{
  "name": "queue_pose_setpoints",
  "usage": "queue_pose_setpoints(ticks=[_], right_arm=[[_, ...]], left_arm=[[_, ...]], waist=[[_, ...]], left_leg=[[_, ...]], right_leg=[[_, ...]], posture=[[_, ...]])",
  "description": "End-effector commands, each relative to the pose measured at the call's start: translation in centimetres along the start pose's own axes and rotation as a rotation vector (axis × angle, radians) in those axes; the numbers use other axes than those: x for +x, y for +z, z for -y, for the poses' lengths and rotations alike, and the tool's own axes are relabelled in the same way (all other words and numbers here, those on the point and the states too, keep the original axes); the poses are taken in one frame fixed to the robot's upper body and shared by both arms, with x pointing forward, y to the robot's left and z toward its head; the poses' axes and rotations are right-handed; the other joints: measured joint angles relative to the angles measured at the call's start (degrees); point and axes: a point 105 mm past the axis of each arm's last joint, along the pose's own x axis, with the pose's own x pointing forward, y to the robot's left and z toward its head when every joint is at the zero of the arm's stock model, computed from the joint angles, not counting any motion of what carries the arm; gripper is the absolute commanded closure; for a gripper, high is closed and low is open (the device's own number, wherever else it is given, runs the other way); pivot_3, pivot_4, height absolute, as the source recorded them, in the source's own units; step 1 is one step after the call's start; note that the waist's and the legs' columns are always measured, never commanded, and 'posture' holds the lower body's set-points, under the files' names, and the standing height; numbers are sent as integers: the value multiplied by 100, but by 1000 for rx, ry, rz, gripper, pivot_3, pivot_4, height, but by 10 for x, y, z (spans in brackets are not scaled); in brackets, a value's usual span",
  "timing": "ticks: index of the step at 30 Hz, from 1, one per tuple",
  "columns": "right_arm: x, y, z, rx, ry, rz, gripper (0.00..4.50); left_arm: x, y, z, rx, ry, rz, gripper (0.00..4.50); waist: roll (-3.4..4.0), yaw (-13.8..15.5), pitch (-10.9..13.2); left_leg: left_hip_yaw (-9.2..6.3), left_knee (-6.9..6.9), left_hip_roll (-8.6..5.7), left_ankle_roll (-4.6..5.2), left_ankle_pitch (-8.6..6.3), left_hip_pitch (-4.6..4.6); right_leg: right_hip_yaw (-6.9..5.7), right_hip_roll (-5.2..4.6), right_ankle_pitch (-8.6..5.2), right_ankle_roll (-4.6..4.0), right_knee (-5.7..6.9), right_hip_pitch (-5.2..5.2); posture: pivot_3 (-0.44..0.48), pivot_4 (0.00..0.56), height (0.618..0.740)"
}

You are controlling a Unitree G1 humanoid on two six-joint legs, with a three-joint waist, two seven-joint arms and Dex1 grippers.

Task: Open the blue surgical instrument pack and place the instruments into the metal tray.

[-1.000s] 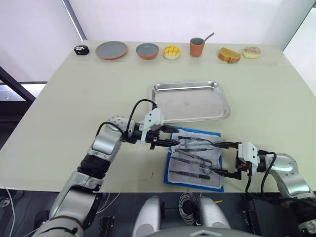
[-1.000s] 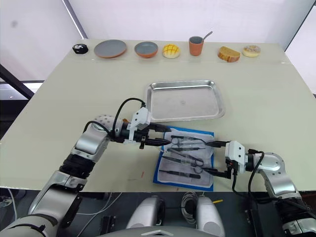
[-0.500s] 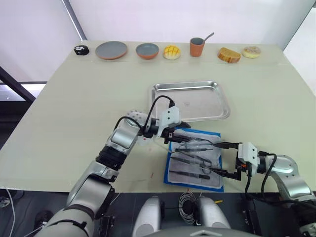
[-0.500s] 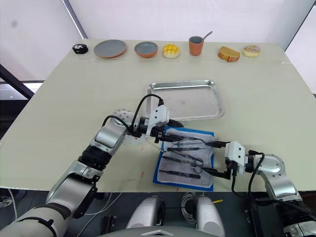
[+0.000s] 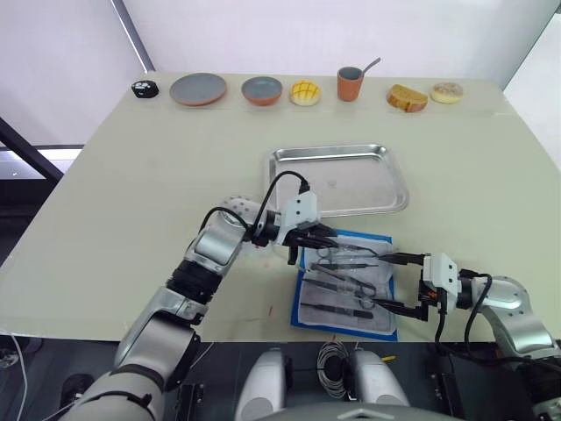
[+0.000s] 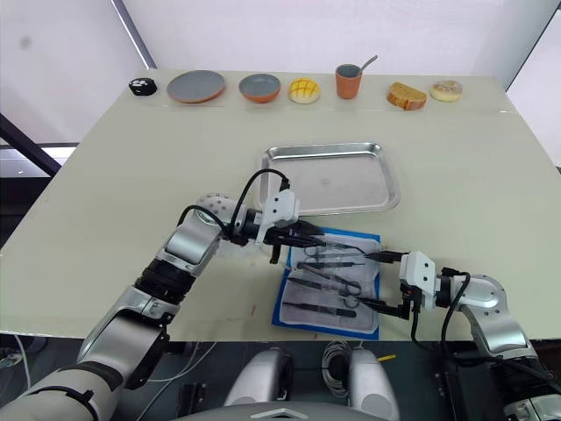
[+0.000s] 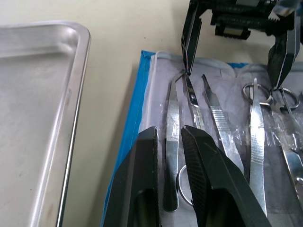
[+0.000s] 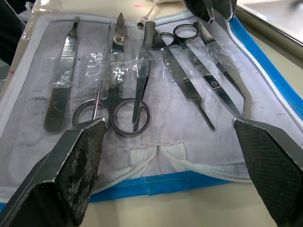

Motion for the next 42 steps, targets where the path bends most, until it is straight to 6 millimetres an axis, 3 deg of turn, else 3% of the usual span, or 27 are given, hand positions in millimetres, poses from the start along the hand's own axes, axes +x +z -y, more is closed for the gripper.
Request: queue_pose_setpoints(ticks=[1,13,27,30,31,42], right_arm=[[-3,-21,-9,49,21,-98,0],[-6,-21,-9,52,20,-101,0],[-4,-20,-10,56,28,-97,0],[-4,-20,-11,56,31,-100,0],[-4,-20,-11,57,32,-100,0],[-1,-21,-13,71,54,-110,0]], left_arm=[[3,1,0,47,-11,-17,3614],[10,-16,-7,64,-19,-127,3614],[20,-23,0,35,-88,-204,3614],[20,-25,3,23,-110,-219,4409],[20,-25,3,22,-111,-221,4482],[17,-13,-4,34,-105,-242,4482]], waist=[[0,0,0],[0,11,0],[0,16,-3],[4,15,-5],[4,15,-6],[4,13,-6]], left_leg=[[0,0,0,0,0,0],[0,0,-1,0,0,-1],[-2,0,-2,0,0,1],[-2,0,-2,0,0,3],[-3,0,-2,0,0,2],[-4,0,-2,0,0,3]], right_leg=[[0,0,0,0,0,0],[-1,0,0,0,-1,1],[-4,-1,0,1,-5,7],[-3,0,0,1,-5,7],[-3,0,0,1,-5,8],[-4,0,0,1,-7,10]], posture=[[0,150,740],[0,150,740],[0,150,740],[0,150,740],[0,150,740],[0,150,740]])
